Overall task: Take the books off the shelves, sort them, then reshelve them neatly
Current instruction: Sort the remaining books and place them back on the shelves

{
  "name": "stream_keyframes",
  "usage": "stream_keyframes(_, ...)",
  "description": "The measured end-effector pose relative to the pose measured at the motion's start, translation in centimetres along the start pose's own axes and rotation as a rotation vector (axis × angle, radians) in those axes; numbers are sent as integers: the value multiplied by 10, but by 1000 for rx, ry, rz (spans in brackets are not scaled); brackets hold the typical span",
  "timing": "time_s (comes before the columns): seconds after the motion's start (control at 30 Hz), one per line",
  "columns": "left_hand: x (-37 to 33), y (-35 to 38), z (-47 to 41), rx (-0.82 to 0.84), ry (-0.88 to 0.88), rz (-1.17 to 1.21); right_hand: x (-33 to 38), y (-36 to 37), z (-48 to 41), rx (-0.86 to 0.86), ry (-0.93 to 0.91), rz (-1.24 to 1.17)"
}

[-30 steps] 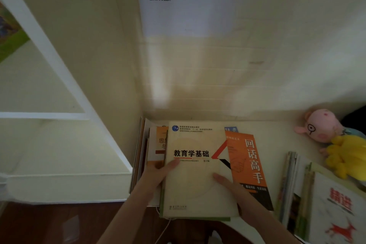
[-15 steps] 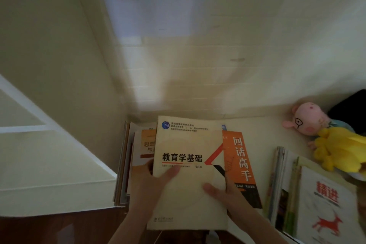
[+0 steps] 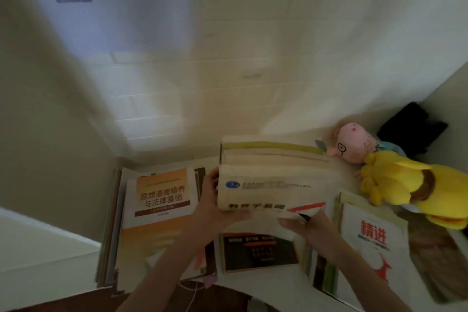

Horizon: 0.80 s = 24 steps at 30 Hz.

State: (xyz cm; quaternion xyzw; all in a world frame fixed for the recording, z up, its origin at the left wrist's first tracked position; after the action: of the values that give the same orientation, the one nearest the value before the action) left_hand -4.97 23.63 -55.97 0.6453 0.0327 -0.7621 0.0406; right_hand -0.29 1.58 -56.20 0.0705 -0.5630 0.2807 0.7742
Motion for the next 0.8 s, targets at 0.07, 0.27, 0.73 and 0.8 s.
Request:
stream_keyframes(0.07, 11, 5, 5, 20, 3, -17, -15, -4, 0, -19, 26, -43)
stream_keyframes(0.27, -1, 27, 6, 200, 125, -150, -33, -13, 3, -64, 44, -156)
stream_keyframes(0.73, 8, 19, -16, 208, 36, -95, -28, -12, -13, 58, 60, -181)
stream_keyframes(0.8, 10, 20, -18, 199, 39, -86, -29, -11, -15, 70, 50, -165)
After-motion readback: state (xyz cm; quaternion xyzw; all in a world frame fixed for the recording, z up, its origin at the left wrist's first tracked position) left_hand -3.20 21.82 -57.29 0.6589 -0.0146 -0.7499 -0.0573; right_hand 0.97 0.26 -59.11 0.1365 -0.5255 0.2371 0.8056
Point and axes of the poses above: each hand's wrist, its own z-axis away from the middle knuckle, its own y-axis out of the palm, x = y × z, the point moved 5 cm from there along -z, towards the middle knuckle, and after that the axes turned 3 degrees about z, right-handed, at the moved point
